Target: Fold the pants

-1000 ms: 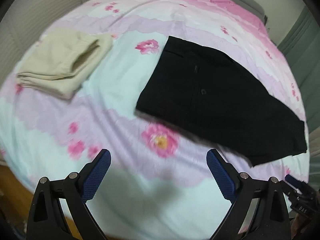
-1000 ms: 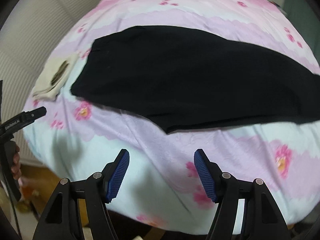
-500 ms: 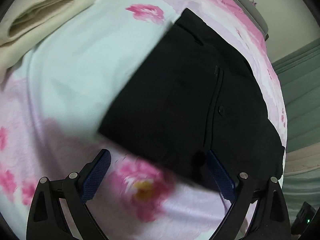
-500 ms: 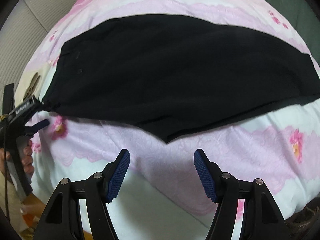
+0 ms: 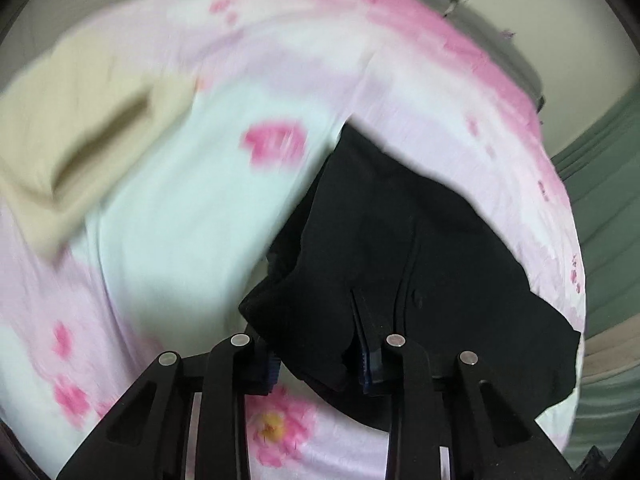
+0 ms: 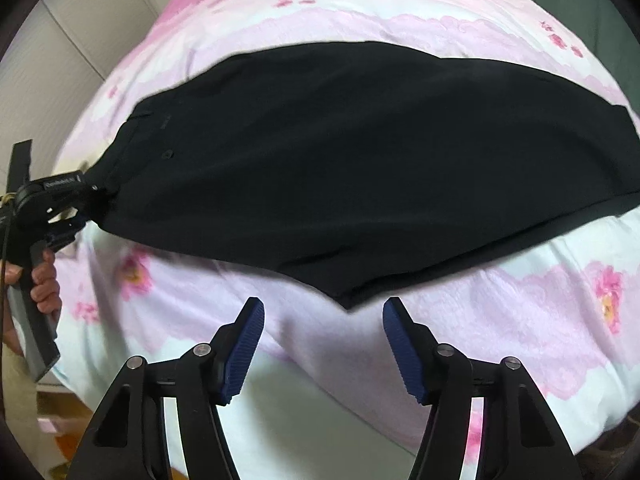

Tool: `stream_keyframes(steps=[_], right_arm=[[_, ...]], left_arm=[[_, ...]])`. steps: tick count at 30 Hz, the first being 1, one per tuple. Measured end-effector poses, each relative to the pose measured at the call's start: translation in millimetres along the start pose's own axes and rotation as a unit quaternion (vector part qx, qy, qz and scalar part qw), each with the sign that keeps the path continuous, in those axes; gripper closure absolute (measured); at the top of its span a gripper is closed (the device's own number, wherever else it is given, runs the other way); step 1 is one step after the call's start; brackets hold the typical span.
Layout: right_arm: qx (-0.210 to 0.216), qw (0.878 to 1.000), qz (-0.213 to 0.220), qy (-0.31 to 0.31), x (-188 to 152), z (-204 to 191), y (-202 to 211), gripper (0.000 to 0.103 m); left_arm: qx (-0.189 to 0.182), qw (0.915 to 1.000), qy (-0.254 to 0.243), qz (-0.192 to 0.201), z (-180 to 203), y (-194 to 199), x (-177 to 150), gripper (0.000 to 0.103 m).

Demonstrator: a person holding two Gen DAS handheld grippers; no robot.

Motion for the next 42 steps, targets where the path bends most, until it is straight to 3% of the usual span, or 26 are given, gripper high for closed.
stream_keyframes(steps=[5, 11, 20, 21, 22, 23, 28, 32, 35, 36, 38, 39, 42], right_arm=[[0.024, 0.999, 0.019, -0.022, 14, 1, 7, 0.048], [0.037, 0.998, 0.044, -0.026, 36, -1, 16, 0.048], [0.085, 0.988, -0.005, -0.133, 29, 14, -28, 0.048], [0.084, 0.988, 0.000, -0.131, 31, 12, -29, 0.051], [0.079, 0.990, 0.010, -0.115, 36, 9, -27, 0.070], [0.076, 0.992, 0.009, -0.100, 37, 5, -26, 0.083], [0.067, 0.996, 0.012, -0.053, 26, -17, -9, 0.090], [0.053, 0.997, -0.041, -0.046, -9, -25, -37, 0.090], [0.036, 0.997, -0.047, -0.053, -13, -22, -48, 0.088], [0.031, 0.996, -0.053, -0.057, -12, -20, -49, 0.081], [0.011, 0.996, -0.072, -0.057, -17, -16, -47, 0.067], [0.000, 0.996, -0.076, -0.054, -19, -12, -42, 0.063], [-0.018, 0.996, -0.073, -0.044, -21, 0, -21, 0.061]], left_arm=[[0.008, 0.9987, -0.048, 0.015, 13, 1, 16, 0.075], [0.017, 0.9987, -0.048, 0.008, 7, 0, 11, 0.075], [0.021, 0.9982, -0.056, -0.004, 3, -5, 9, 0.075], [0.022, 0.9983, -0.055, -0.007, 2, -6, 8, 0.075], [0.024, 0.9983, -0.053, -0.011, -3, -7, 5, 0.075], [0.029, 0.9979, -0.056, -0.014, -8, -9, 2, 0.075], [0.050, 0.9956, -0.070, -0.037, -32, -18, -20, 0.074], [0.059, 0.9939, -0.068, -0.064, -43, -31, -34, 0.074], [0.070, 0.9911, -0.091, -0.068, -41, -32, -35, 0.069], [0.074, 0.9904, -0.095, -0.068, -41, -31, -35, 0.064], [0.107, 0.9854, -0.108, -0.078, -48, -24, -33, 0.044], [0.128, 0.9811, -0.127, -0.072, -51, -14, -30, 0.044], [0.124, 0.9723, -0.193, -0.045, -34, 16, -27, 0.044]])
Point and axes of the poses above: each gripper's, at about its wrist camera, not at the fingertips, and y roughly against the way its jaws point, z to its right, x to its top, the point moved 10 cm from there along -y, roughly the way its jaws point, and after that the axes turned 11 degrees about z, right-handed, at the moved point
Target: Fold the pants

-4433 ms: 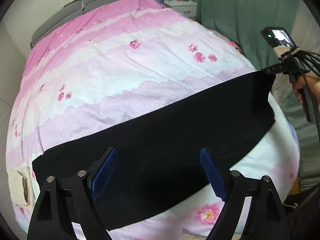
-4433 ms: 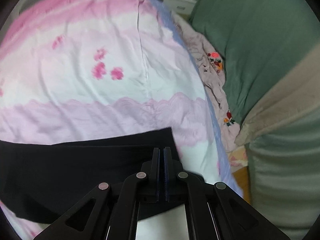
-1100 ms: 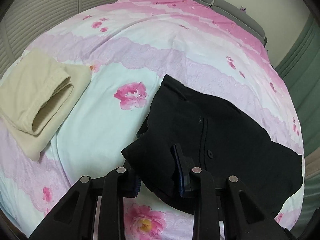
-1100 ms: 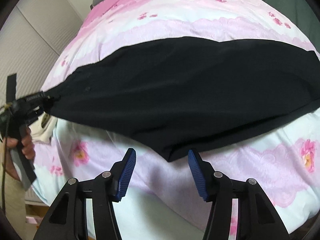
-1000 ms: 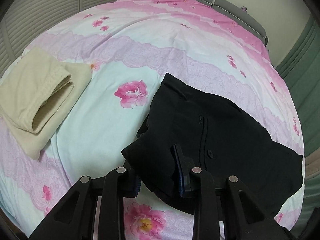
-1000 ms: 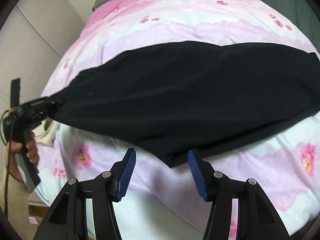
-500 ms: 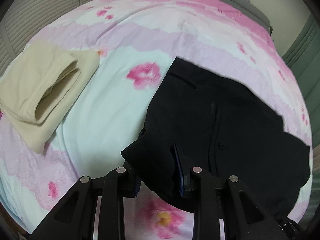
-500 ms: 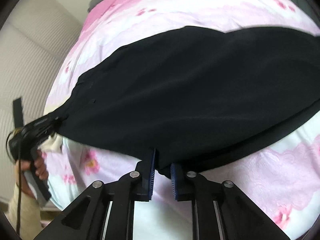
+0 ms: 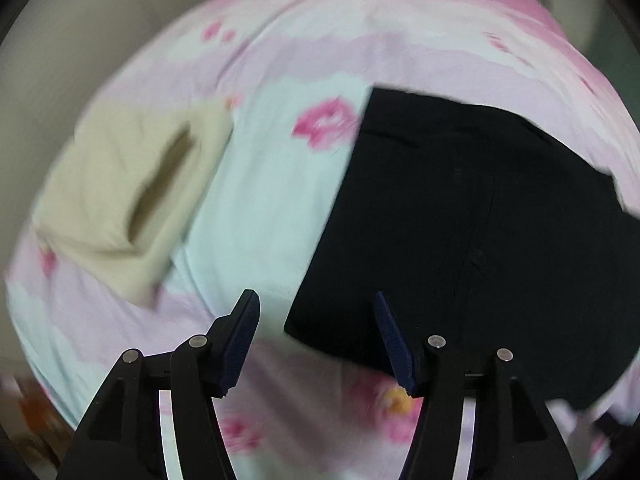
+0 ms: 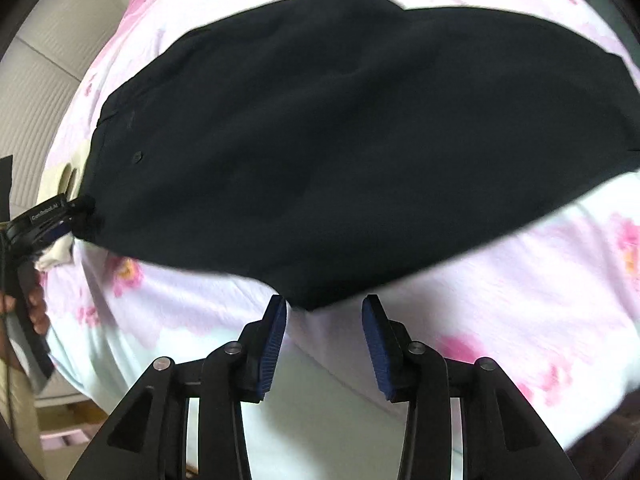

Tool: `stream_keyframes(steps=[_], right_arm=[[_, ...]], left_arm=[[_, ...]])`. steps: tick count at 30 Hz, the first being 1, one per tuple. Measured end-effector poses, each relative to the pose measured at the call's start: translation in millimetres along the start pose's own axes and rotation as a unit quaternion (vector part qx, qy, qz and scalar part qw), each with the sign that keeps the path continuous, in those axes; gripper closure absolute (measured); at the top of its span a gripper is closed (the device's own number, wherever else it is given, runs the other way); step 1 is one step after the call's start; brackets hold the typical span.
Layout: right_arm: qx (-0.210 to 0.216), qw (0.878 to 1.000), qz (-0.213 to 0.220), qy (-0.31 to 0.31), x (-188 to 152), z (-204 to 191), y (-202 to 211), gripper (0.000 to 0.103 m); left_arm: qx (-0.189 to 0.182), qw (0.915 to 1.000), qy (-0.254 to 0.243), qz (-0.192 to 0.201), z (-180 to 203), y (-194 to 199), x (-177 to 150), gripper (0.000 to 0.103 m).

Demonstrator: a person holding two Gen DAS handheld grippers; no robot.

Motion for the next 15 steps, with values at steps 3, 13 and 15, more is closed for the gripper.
stream_keyframes(steps=[3, 13, 15], right_arm=[[-0.017, 1.000, 0.023, -0.002, 2, 17, 35, 0.058], [-0.075, 0.980, 0.165, -0.083, 69, 149, 170, 0.058], [-0.089, 0.970, 0.199, -0.106, 84, 185, 195, 0.058]], left_arm=[[-0.042, 0.9967, -0.065, 0.025, 34, 46, 0, 0.042], [-0.196, 0.9658, -0.144, 0.091, 211, 154, 30, 0.041], [-0.215, 0.9569, -0.164, 0.105, 259, 168, 41, 0.041]])
Point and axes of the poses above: each gripper's, at about its wrist camera, not at the fingertips, and y roughly against the way its jaws point, z to its right, x to its top, the point moved 10 cm from there along -y, roughly the way its jaws point, and after that the axes turned 11 degrees about z, right-handed, at the moved point
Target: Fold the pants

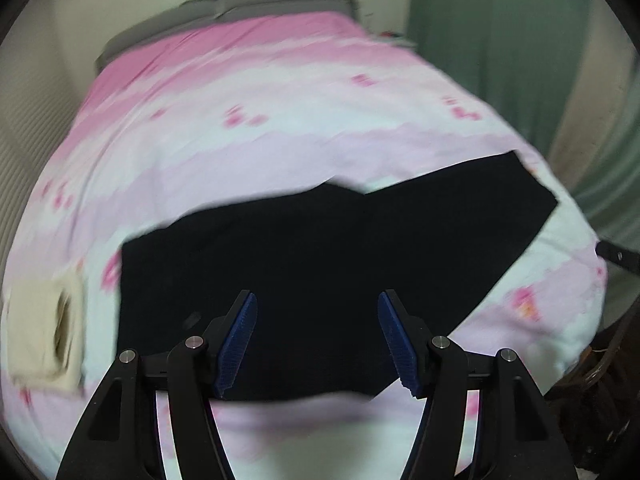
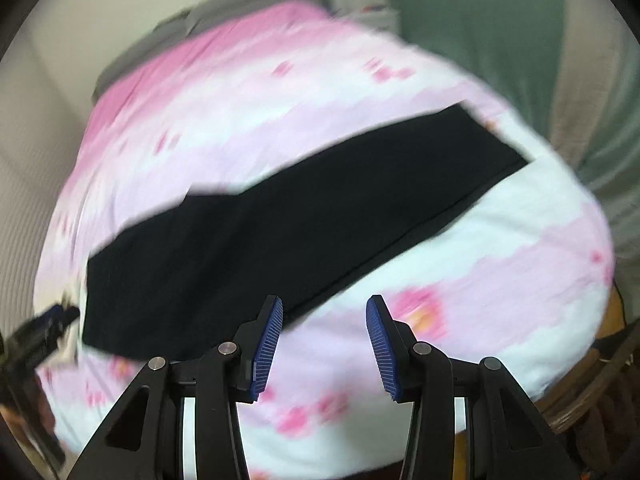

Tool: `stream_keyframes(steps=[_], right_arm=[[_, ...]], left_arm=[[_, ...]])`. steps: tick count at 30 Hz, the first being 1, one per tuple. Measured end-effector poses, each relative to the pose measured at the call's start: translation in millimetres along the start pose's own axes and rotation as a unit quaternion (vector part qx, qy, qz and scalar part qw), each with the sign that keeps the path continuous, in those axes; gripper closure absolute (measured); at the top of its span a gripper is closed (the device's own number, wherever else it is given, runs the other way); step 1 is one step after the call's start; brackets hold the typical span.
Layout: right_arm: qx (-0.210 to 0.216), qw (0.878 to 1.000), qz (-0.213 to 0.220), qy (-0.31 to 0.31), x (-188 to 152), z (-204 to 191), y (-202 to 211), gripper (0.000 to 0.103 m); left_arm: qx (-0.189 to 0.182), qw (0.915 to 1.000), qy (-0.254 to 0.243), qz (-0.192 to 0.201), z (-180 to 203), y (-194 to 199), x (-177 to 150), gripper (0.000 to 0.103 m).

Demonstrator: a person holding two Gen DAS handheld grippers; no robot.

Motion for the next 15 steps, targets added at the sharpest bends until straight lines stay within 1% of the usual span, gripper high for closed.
stream_keyframes(steps=[1, 2, 3, 4, 6, 7, 8, 11, 14, 15], right_arm=[[-0.006, 1.000, 0.017, -0.009, 14, 19, 4, 0.058], [-0.009, 1.000, 0.026, -0.013, 24, 32, 6, 0.058], [-0.013, 0.999, 0.038, -0.016, 38, 51, 6, 0.058], [-0.018, 0.999, 0.045, -0.018, 48, 64, 4, 0.058], [-0.021, 0.997, 0.062, -0.029, 72, 99, -3, 0.058], [-0.020, 0.997, 0.069, -0.035, 82, 114, -9, 0.058], [-0.019, 0.996, 0.075, -0.043, 93, 135, -16, 0.058], [-0.016, 0.995, 0.080, -0.060, 120, 182, -43, 0.058], [-0.011, 0.994, 0.076, -0.077, 137, 221, -74, 0.058], [-0.007, 0.994, 0.074, -0.082, 142, 235, -83, 0.058]], left_arm=[[-0.008, 0.9999, -0.007, 0.004, 19, -6, 12, 0.041], [-0.012, 0.9999, -0.010, 0.006, 32, -11, 21, 0.041], [-0.023, 0.9996, -0.016, 0.010, 58, -20, 35, 0.041], [-0.029, 0.9993, -0.021, 0.012, 74, -26, 44, 0.041], [-0.037, 0.9988, -0.029, 0.014, 110, -43, 64, 0.041], [-0.047, 0.9981, -0.036, 0.015, 137, -56, 75, 0.041], [-0.050, 0.9978, -0.040, 0.016, 155, -63, 83, 0.040], [-0.059, 0.9969, -0.050, 0.011, 215, -99, 106, 0.037], [-0.072, 0.9952, -0.067, 0.006, 277, -134, 123, 0.034], [-0.073, 0.9949, -0.070, 0.005, 290, -143, 126, 0.033]])
Point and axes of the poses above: each gripper's, at about its wrist camera, not at the fingertips, and y roughly against the way its jaws point, z to its right, x to its top, the point moved 10 cm from there along -y, roughly the way its jaws point, and after that the axes turned 11 degrees about z, right-handed, at the moved point
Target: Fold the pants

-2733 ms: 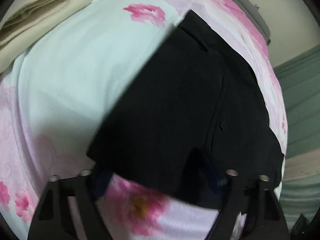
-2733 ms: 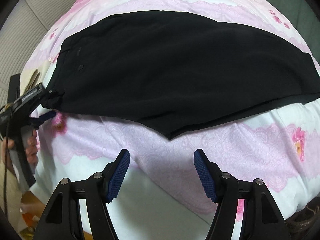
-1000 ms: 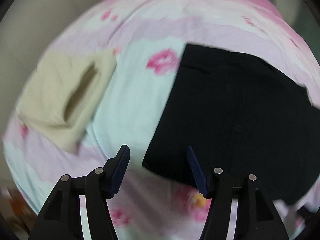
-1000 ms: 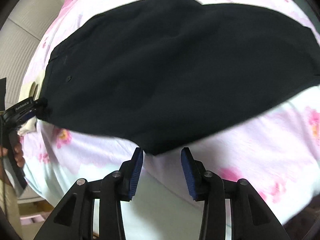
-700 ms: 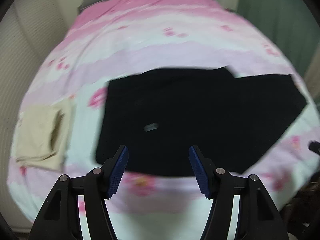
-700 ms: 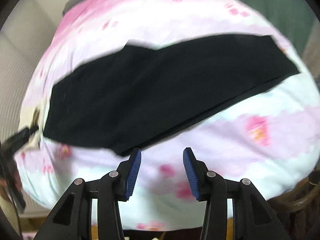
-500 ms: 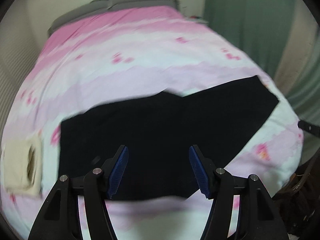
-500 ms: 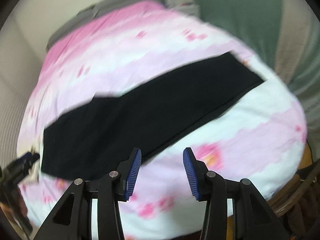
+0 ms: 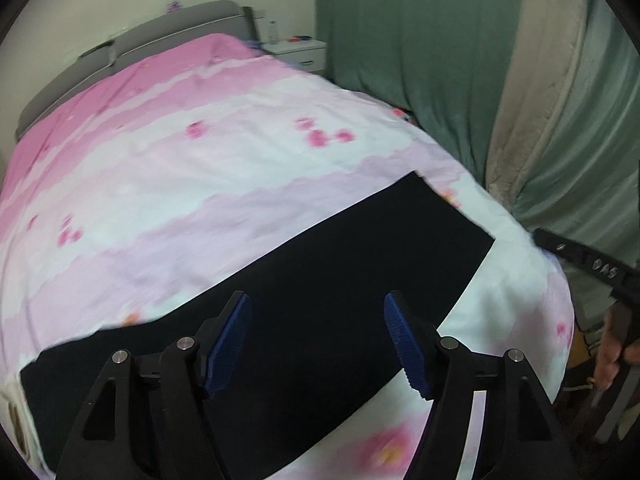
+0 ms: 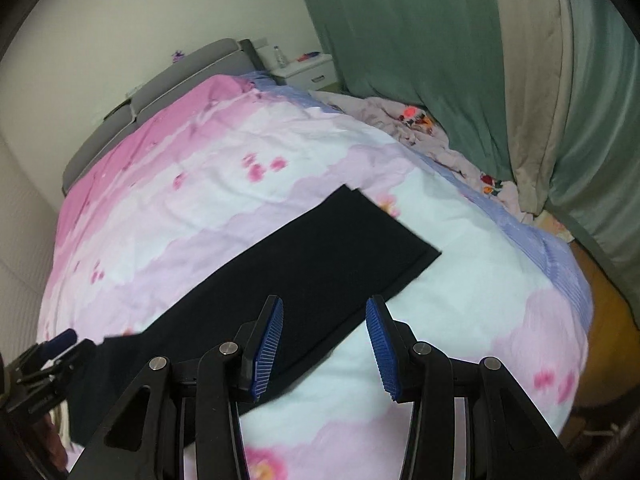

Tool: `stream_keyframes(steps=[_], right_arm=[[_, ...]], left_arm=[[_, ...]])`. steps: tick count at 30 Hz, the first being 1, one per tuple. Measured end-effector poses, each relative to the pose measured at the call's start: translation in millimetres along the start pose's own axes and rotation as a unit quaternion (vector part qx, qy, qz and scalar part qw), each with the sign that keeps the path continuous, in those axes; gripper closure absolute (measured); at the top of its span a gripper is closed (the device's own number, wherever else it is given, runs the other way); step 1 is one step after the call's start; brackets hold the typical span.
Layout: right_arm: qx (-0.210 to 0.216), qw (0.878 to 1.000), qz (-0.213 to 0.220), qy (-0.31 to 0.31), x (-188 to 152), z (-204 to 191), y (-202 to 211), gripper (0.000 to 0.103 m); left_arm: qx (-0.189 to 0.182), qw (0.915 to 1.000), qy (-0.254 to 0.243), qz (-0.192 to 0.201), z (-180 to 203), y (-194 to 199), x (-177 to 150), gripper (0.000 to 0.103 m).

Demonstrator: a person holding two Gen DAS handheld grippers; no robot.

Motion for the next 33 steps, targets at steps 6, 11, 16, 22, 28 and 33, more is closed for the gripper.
stream_keyframes(steps=[6, 11, 16, 22, 28, 33], right_arm=[[0.006, 0.999, -0.020, -0.026, 10, 57, -73, 0.059], [0.001, 0.995, -0.057, -0.086, -7, 96, -125, 0.060], [-0.011, 0.991, -0.082, -0.100, -22, 118, -156, 0.061], [-0.018, 0.991, -0.094, -0.089, -28, 124, -172, 0.061], [-0.018, 0.992, -0.086, -0.089, -22, 122, -171, 0.061], [-0.018, 0.990, -0.090, -0.111, -23, 124, -178, 0.061]], left_arm=[[-0.012, 0.9994, -0.012, -0.032, 70, -84, 16, 0.032], [-0.010, 0.9979, -0.013, -0.063, 101, -122, 6, 0.032], [-0.015, 0.9963, -0.021, -0.083, 115, -129, -10, 0.032], [-0.014, 0.9957, -0.021, -0.090, 117, -131, -14, 0.032], [-0.009, 0.9960, -0.017, -0.087, 112, -132, -11, 0.032], [-0.007, 0.9962, -0.013, -0.086, 108, -130, -10, 0.032]])
Point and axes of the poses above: each gripper's, at about its wrist camera, not at the fingertips, and y roughly against the way its jaws point, z to its right, x to its top, the point moved 10 cm from there along -y, roughly the way its jaws point, and after that the axes turned 11 degrees about z, right-handed, at the moved point
